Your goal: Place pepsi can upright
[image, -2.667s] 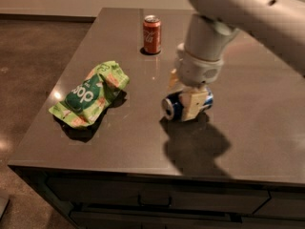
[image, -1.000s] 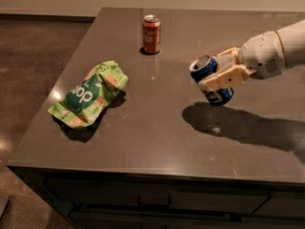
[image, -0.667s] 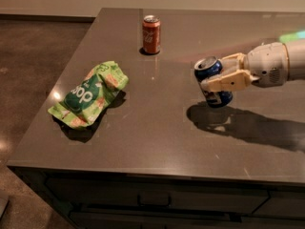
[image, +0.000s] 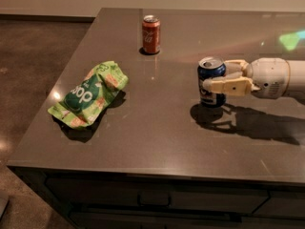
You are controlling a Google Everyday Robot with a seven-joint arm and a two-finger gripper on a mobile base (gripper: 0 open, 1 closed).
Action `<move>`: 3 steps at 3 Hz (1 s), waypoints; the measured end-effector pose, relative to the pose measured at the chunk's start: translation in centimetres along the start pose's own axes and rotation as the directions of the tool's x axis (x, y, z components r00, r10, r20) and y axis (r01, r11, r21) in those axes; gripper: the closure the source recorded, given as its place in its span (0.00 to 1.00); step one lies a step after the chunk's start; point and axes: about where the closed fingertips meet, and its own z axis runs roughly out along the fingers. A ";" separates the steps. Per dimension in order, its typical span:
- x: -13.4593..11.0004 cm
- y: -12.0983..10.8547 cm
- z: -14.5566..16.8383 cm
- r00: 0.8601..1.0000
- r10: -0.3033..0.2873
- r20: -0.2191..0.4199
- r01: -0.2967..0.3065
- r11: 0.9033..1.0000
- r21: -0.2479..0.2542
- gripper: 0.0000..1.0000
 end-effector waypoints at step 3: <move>1.7 -0.2 0.3 0.987 -0.044 0.158 0.054 0.997 -0.057 0.59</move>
Offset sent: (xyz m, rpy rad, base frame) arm 0.0018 -0.0056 -0.0245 0.1684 -0.0933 0.0606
